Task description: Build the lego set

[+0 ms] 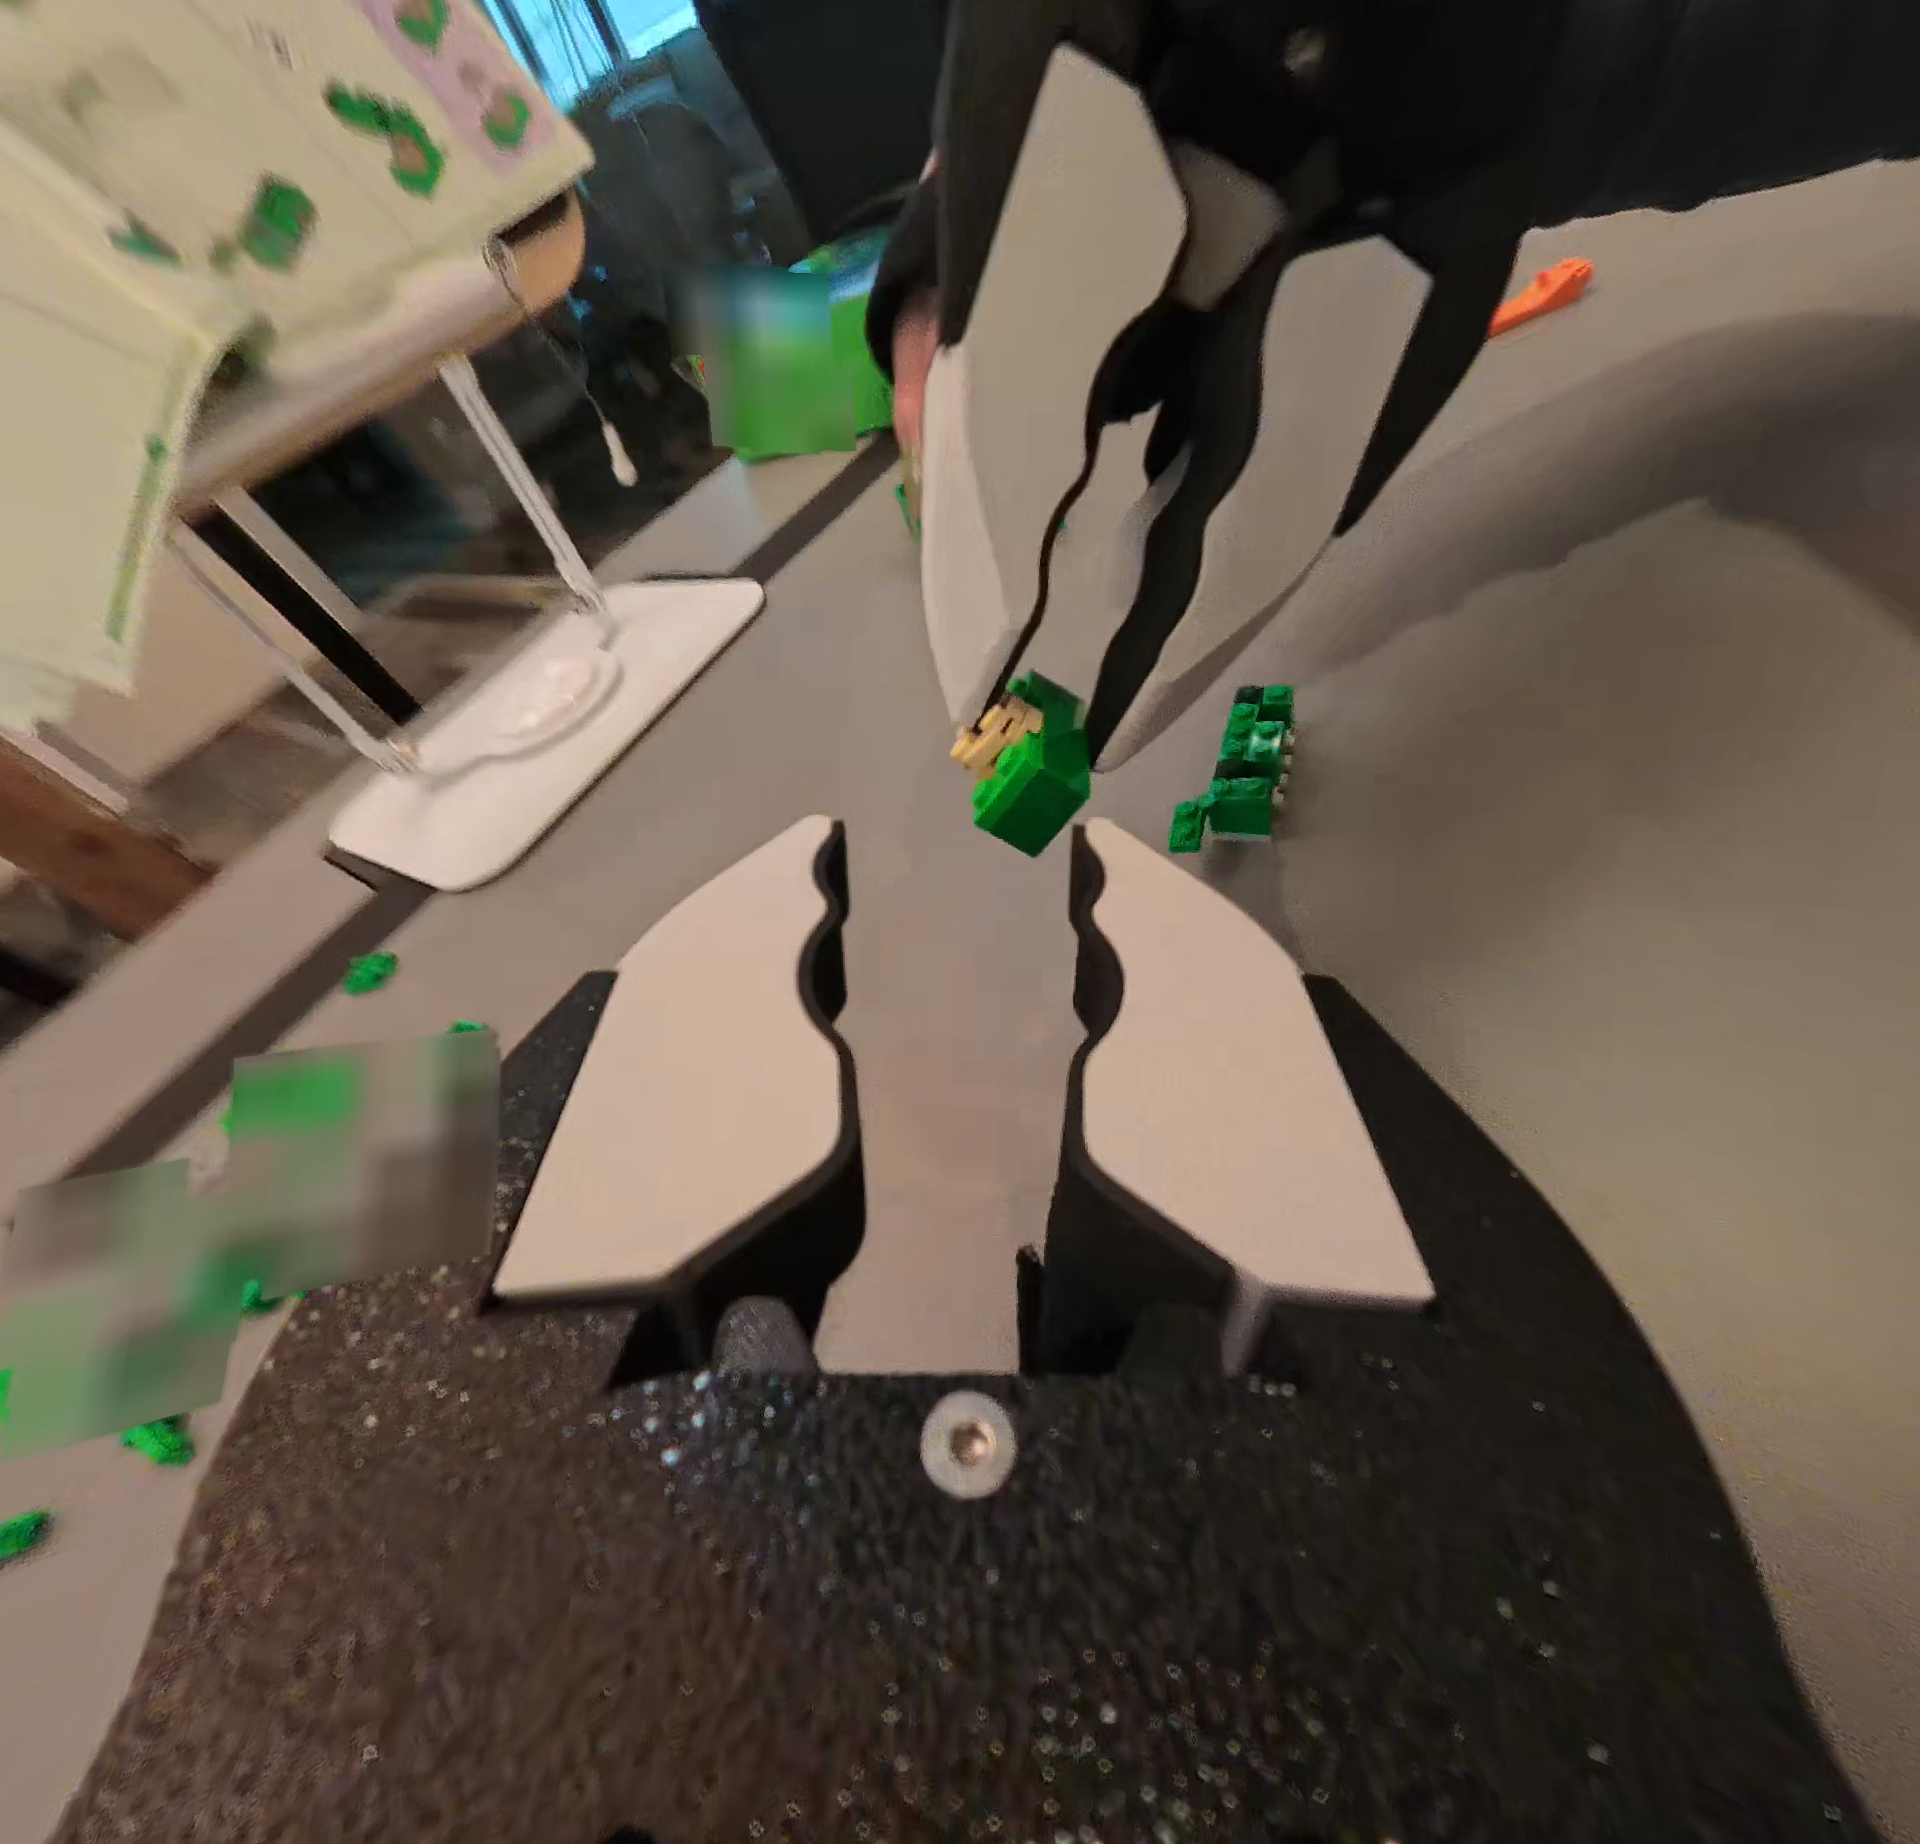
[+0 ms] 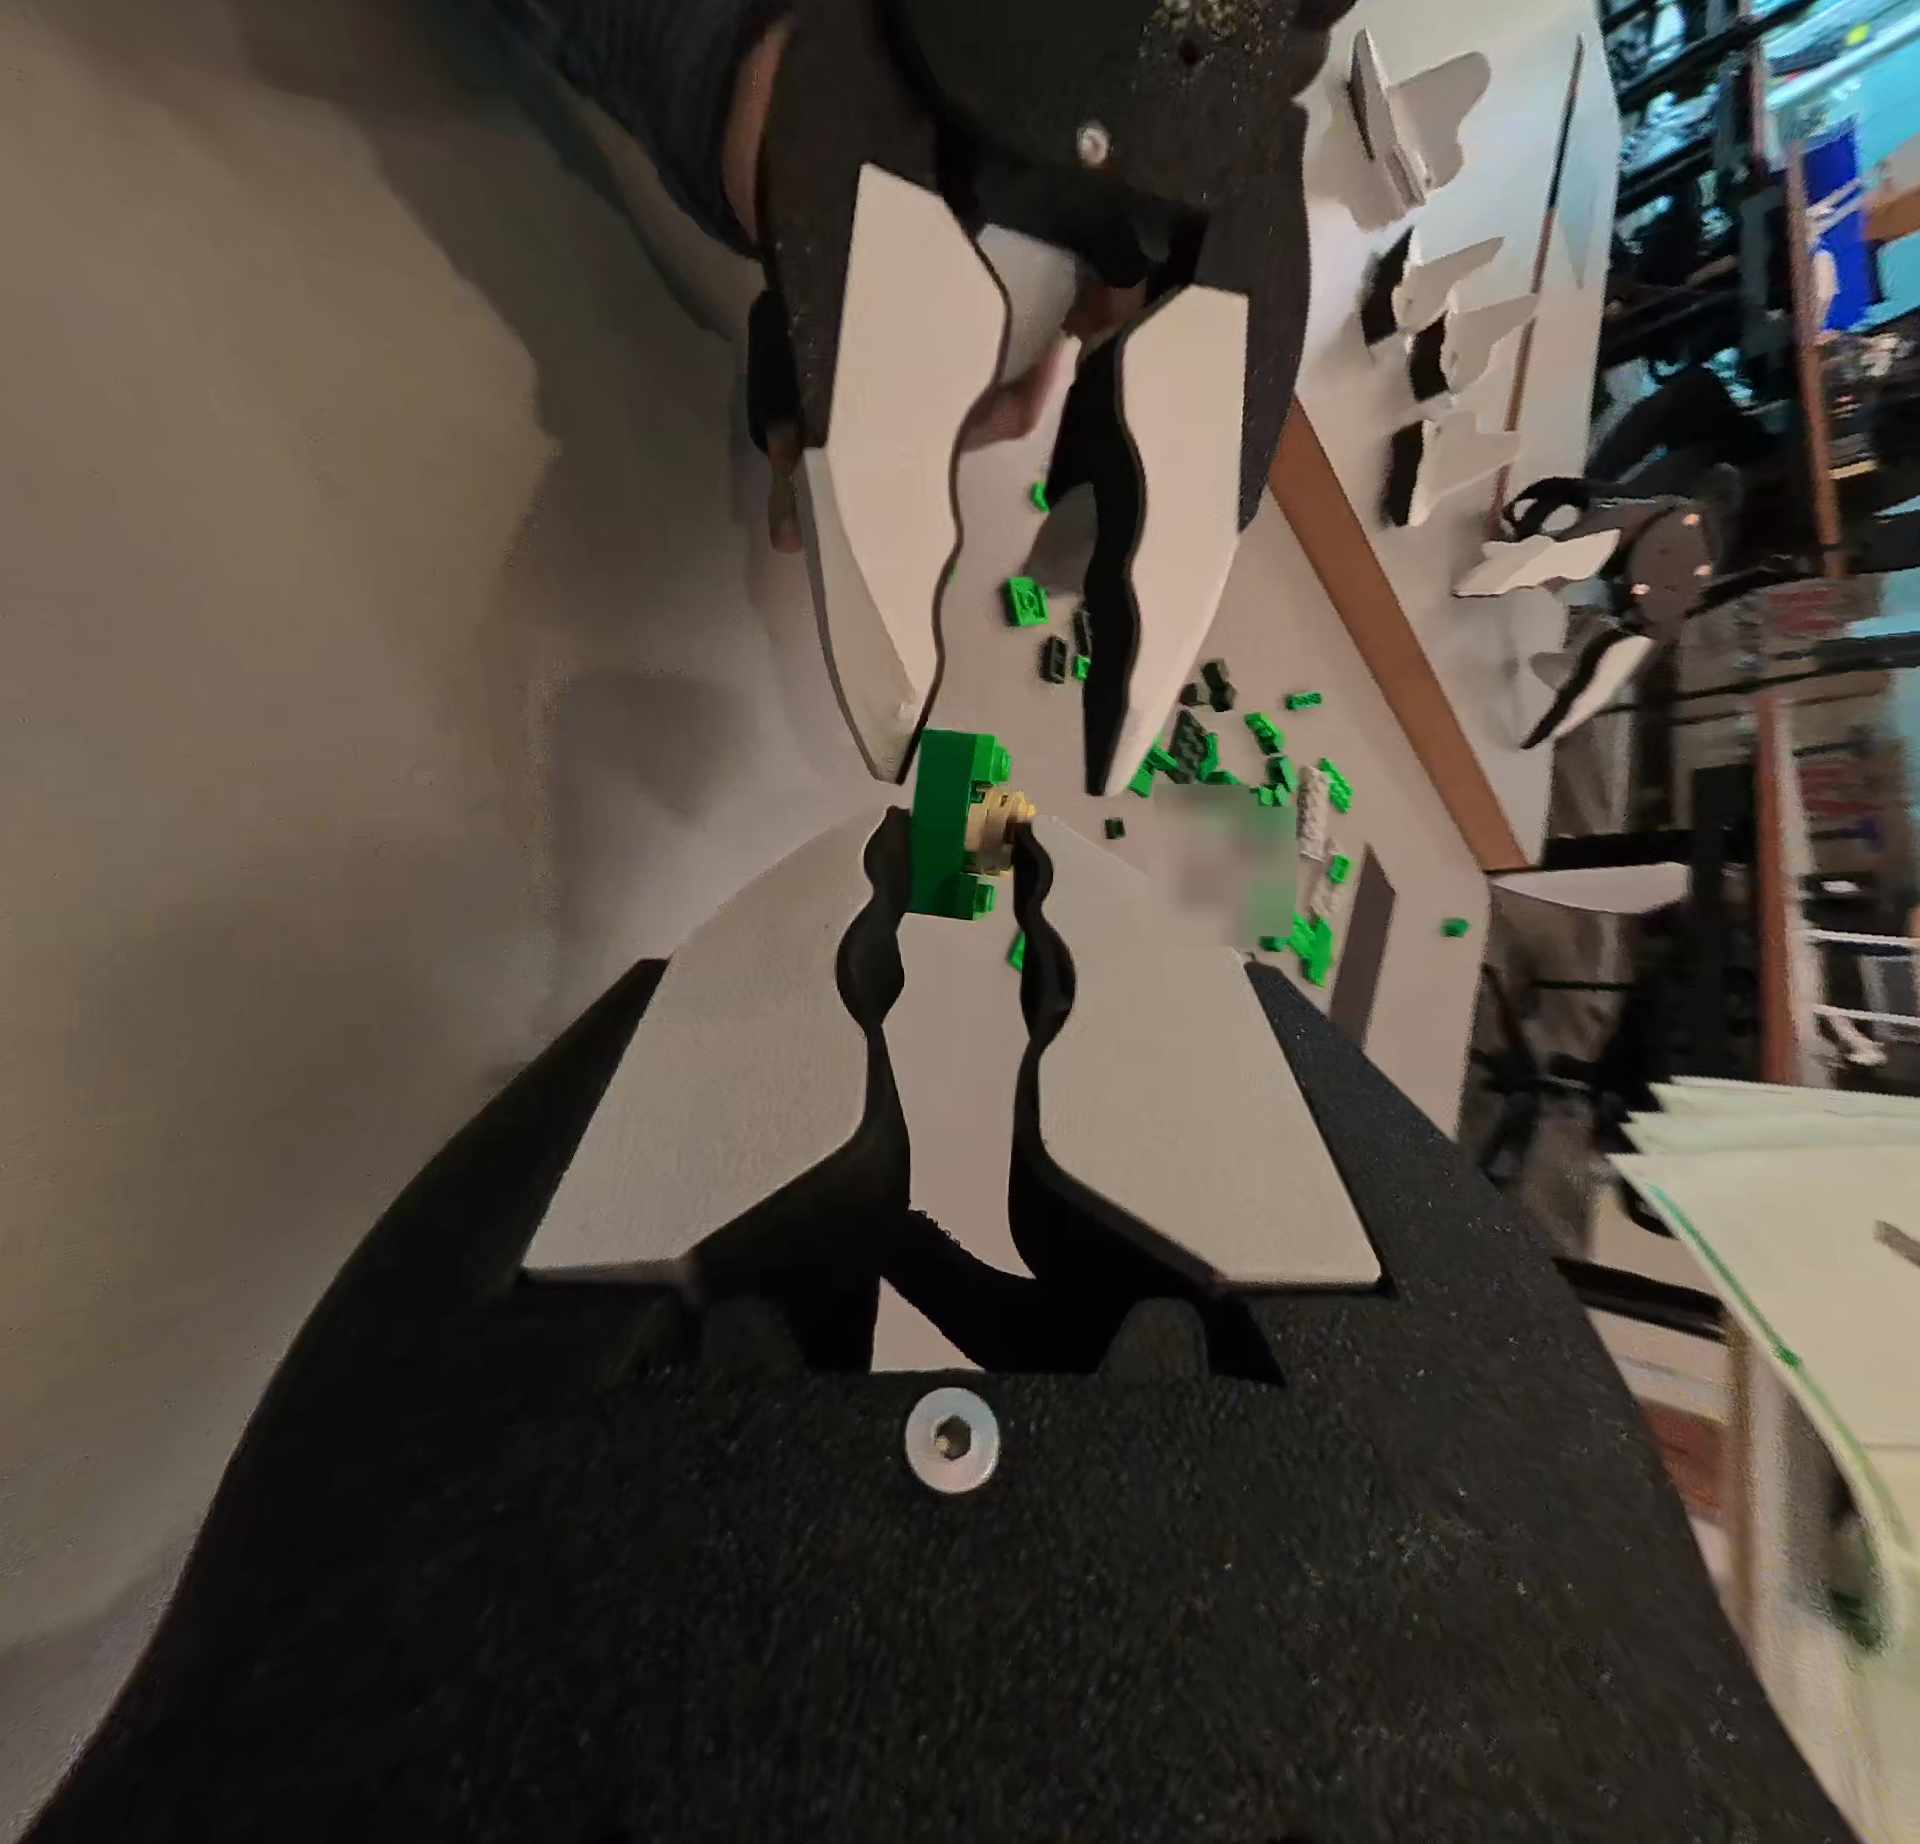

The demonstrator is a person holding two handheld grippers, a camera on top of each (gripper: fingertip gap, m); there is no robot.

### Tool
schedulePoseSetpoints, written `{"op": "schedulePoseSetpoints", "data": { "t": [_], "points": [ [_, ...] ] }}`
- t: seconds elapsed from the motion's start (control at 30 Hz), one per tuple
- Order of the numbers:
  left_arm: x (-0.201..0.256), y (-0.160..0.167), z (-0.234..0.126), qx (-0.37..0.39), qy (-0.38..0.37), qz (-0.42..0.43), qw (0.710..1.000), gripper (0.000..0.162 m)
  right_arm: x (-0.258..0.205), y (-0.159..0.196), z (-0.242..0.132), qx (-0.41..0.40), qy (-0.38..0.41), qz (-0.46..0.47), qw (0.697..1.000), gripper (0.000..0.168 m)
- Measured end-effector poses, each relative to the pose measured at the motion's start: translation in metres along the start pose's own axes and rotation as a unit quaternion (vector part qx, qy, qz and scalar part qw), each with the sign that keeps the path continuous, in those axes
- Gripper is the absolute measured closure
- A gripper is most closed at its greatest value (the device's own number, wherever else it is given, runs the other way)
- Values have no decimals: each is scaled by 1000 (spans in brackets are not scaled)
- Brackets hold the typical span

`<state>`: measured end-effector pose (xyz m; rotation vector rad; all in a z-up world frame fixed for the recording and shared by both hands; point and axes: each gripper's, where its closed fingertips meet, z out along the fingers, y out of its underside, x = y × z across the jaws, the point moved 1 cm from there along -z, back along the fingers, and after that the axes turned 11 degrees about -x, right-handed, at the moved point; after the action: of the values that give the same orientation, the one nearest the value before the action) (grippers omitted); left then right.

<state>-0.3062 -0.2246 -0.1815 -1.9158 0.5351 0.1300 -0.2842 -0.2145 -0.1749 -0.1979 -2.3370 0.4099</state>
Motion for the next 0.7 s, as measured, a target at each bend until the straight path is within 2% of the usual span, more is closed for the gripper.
{"op": "schedulePoseSetpoints", "data": {
  "t": [0.17,0.37,0.7],
  "points": [
    [18,-10,0,16,5,80,997,120,-6,-5,-10,41,-64,44,996,149],
    [27,-19,-3,36,3,116,993,141,-12,-9,-14,64,-103,64,991,149],
    [23,-18,-1,27,-13,108,994,144,-10,-8,-14,52,-69,58,995,149]
  ]
}}
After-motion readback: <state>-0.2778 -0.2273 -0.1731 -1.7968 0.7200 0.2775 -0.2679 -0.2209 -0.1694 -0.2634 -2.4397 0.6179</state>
